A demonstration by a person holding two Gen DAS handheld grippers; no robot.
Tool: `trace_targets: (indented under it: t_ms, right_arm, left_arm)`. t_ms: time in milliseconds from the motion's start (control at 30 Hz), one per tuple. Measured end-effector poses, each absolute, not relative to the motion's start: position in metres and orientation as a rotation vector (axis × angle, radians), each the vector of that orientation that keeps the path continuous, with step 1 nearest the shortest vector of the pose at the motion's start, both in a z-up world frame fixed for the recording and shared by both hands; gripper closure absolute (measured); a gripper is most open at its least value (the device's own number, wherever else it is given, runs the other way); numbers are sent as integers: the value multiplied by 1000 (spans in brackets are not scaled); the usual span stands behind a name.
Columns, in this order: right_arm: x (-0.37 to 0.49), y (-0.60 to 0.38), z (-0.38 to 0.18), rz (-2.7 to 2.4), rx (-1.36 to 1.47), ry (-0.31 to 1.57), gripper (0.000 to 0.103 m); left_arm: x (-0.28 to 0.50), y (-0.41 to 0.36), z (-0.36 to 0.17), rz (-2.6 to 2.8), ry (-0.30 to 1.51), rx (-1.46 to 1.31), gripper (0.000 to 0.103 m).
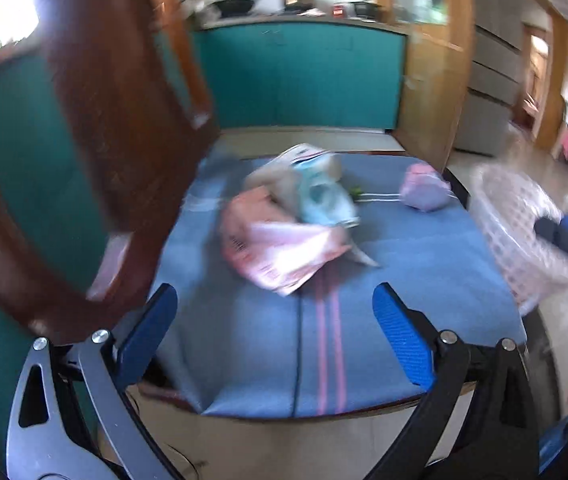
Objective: Collect trash
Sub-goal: 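Carry the green plastic bag with the left tool into the basket and release, then grasp the pink printed plastic bag with the left tool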
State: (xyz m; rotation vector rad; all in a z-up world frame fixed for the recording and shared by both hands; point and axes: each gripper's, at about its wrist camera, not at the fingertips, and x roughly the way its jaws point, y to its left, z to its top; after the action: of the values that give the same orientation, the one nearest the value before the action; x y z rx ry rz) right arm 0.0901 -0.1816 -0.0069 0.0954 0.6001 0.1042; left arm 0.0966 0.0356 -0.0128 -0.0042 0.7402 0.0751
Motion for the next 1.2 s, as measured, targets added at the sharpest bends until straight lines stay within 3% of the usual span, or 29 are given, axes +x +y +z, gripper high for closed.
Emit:
trace_targets:
  t_ms: [167,1200]
  right_arm:
    - [93,-151,-16,128,0,619,5]
    - [95,-162,-21,106,24,650,5]
  left_arm:
    - [102,43,-19,52,774,-48,5]
    - [105,23,-30,16,809,-23,5]
